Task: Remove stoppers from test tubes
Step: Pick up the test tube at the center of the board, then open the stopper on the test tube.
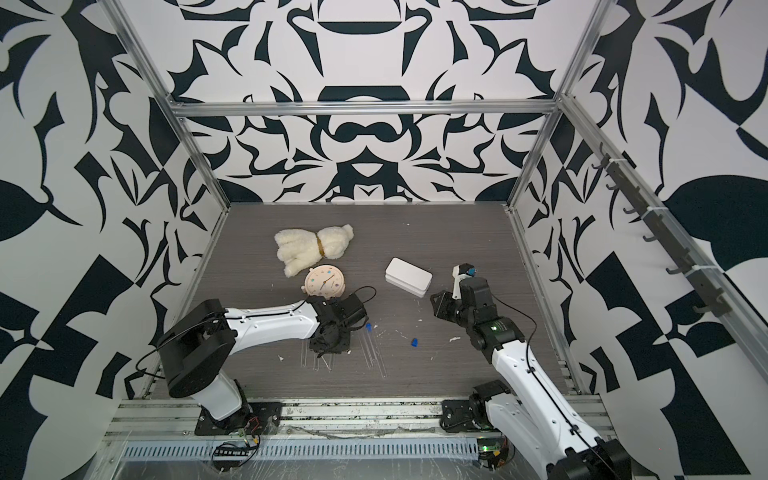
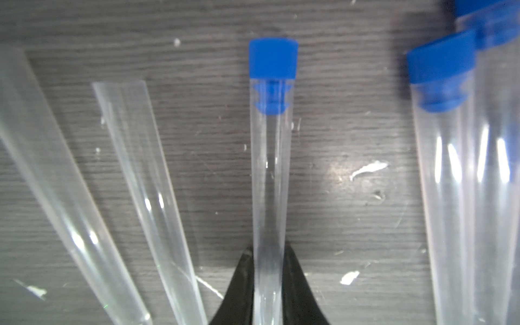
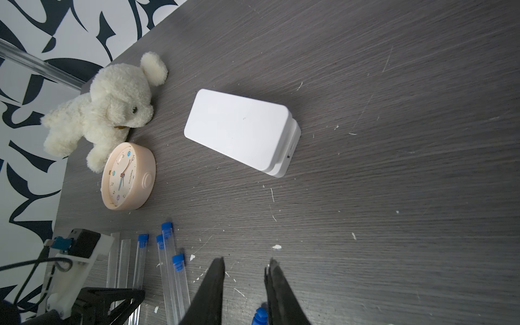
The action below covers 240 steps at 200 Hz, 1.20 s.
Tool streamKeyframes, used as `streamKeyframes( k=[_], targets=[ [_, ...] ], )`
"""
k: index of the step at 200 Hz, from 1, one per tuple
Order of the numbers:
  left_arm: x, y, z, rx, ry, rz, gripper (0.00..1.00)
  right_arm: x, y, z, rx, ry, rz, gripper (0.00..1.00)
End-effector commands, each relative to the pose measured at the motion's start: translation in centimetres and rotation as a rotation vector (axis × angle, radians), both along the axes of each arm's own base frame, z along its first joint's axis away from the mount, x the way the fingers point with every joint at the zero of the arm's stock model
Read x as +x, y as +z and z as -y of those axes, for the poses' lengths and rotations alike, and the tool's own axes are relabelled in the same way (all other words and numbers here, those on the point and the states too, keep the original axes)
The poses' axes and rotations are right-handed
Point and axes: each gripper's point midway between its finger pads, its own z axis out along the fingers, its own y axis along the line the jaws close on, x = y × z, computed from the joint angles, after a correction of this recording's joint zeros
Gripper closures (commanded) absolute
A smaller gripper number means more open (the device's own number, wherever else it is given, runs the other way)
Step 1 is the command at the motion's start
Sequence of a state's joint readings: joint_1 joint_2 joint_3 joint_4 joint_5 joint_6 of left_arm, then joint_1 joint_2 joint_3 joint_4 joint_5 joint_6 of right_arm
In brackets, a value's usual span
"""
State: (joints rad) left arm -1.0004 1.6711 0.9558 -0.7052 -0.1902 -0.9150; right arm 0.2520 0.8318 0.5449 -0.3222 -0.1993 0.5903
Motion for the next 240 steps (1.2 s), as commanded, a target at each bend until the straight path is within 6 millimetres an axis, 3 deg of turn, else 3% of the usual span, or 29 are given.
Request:
streamKeyframes(
  k=[1,54,96,141,174,206,240],
  targets=[
    [0.9,1.5,-0.4,-0.003,-0.025,0.072,0.85,0.3,1.3,-0.3,0.02,0.002,0.045,0.72],
    [4.1,7.8,1.3,-0.161,-0.056,0.317,0.86,0.2,2.3,-0.6,0.046,0.01,0.067,0.73],
    [4.7,11.2,3.5,-0.3,-0.133,0.429,0.86,0.6,3.1,-1.8,0.115,0.042,0.087,0.73],
    [3.7,11.9,8.4,-0.386,-0.278,0.475,0.86,1.1,3.3,-4.2,0.176,0.095,0.088,0.74],
    [1.6,12.0,11.6,-0.488,-0.378,0.488,0.86,1.2,3.6,-7.0,0.25,0.152,0.101,0.74],
    [0.5,11.7,12.4,-0.512,-0.42,0.467,0.86,1.0,4.2,-8.9,0.276,0.184,0.124,0.73],
    [-0.2,11.3,12.8,-0.534,-0.445,0.445,0.86,1.1,4.9,-9.3,0.287,0.184,0.142,0.68]
  ],
)
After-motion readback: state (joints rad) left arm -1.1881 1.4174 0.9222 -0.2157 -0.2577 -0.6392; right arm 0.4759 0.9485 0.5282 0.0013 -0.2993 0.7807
